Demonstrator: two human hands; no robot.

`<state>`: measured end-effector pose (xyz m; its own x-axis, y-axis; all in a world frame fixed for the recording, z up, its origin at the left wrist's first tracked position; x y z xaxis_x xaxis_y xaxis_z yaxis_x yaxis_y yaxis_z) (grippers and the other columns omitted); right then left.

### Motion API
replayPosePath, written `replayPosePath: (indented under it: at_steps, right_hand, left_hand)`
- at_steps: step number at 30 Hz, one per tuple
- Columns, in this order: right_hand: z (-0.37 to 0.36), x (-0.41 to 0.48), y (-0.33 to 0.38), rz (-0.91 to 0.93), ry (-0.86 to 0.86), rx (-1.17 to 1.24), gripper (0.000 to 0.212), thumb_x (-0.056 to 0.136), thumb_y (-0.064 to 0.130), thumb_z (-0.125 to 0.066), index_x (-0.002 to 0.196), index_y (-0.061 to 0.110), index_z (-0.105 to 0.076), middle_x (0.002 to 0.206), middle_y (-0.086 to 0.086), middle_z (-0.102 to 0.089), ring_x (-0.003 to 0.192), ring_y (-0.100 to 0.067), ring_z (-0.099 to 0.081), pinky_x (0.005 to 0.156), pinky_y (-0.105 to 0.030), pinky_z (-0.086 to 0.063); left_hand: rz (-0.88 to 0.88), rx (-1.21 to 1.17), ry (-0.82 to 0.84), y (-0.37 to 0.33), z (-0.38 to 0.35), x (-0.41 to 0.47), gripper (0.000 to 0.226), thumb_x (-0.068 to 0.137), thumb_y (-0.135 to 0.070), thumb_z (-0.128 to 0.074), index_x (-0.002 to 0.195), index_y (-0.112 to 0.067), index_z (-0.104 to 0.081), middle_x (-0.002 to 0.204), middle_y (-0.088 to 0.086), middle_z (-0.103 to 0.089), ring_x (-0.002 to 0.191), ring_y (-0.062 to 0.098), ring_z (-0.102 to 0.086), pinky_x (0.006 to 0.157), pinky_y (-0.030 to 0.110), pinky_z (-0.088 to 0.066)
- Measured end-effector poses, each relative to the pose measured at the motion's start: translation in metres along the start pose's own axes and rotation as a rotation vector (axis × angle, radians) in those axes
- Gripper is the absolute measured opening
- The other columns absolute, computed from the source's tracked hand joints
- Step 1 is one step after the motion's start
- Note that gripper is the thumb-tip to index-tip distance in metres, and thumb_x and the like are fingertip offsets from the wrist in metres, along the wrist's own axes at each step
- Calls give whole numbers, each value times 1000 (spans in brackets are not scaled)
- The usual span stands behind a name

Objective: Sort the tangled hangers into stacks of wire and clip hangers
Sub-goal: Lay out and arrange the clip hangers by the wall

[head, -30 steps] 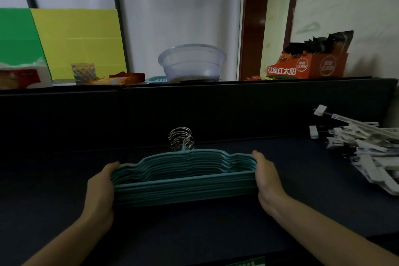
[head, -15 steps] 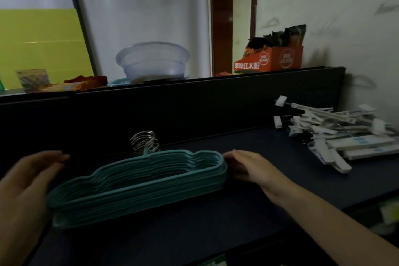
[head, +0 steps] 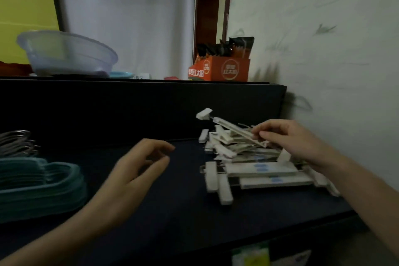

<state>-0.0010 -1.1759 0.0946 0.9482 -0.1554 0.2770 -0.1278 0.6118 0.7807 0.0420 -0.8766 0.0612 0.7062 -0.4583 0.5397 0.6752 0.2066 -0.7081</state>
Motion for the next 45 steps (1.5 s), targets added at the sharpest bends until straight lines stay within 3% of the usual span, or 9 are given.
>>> replayPosePath:
  at_steps: [3,6,11,17,23,32,36,41,45]
  right_hand:
    - [34,22,-28,20,62,-141,19,90,15,-56,91,30,-68,94,9,-71,91,-3,-65,79,-18,-49]
    - [44,46,-45,44,82,-250,13,88,25,-60,99,30,-64,105,9,-66,99,-6,-60,84,-20,-44]
    - [33,75,-67,56,260,-407,54,86,47,-56,133,21,-47,135,2,-51,121,-14,-48,92,-23,-37]
    - [31,87,-83,79,443,-538,52,86,53,-53,131,27,-50,133,0,-52,115,-17,-50,98,-35,-43]
    - [54,95,-101,98,505,-537,47,86,51,-53,128,29,-52,123,6,-55,101,-6,-49,73,-15,-38]
    - [83,97,-123,66,500,-526,46,84,51,-56,124,29,-55,123,7,-54,108,-9,-50,92,-26,-40]
    - [83,95,-119,113,454,-560,38,87,45,-55,116,22,-59,119,5,-53,106,-11,-50,94,-32,-43]
    - [82,92,-108,128,374,-557,37,95,36,-45,108,6,-60,107,-16,-62,96,-30,-59,85,-42,-47]
    - [100,96,-101,91,243,-452,29,96,36,-42,110,14,-54,90,-1,-59,76,-14,-55,61,-26,-43]
  left_hand:
    - [230,-59,-38,14,-73,36,18,90,-40,-46,106,-44,-52,109,-21,-55,102,-6,-52,81,16,-43]
    - [491,-169,-101,37,-110,65,42,94,-45,-37,133,-32,-40,131,-14,-45,115,0,-43,91,20,-32]
    - [700,-338,-130,46,-152,84,54,92,-56,-31,136,-27,-42,140,2,-46,125,20,-44,98,32,-32]
    - [680,-324,-220,39,-168,85,48,94,-47,-33,135,-26,-43,138,3,-48,126,22,-44,111,46,-29]
    - [671,-342,-247,28,-197,94,46,95,-44,-34,136,-26,-42,138,3,-47,125,21,-44,110,45,-30]
    - [657,-348,-254,16,-228,108,47,97,-39,-33,142,-24,-32,145,-1,-38,129,16,-38,95,27,-27]
    - [642,-281,-217,15,-227,113,44,97,-37,-34,139,-22,-34,128,-4,-48,105,9,-46,87,28,-32]
    - [537,-139,-319,10,-206,124,47,96,-31,-39,138,-13,-31,139,5,-35,118,14,-40,92,29,-34]
    - [193,218,-435,-15,-179,141,26,93,-20,-46,118,-13,-52,116,-2,-44,112,12,-40,92,26,-35]
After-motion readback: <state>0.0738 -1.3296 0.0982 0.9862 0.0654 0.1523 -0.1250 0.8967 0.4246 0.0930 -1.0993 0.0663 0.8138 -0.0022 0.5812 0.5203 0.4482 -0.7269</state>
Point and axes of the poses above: each hand's wrist, its own x-axis towards the middle knuckle, its own z-axis out of the back of the hand, y = z × x, the point moved 5 cm from there along x, towards the middle knuckle
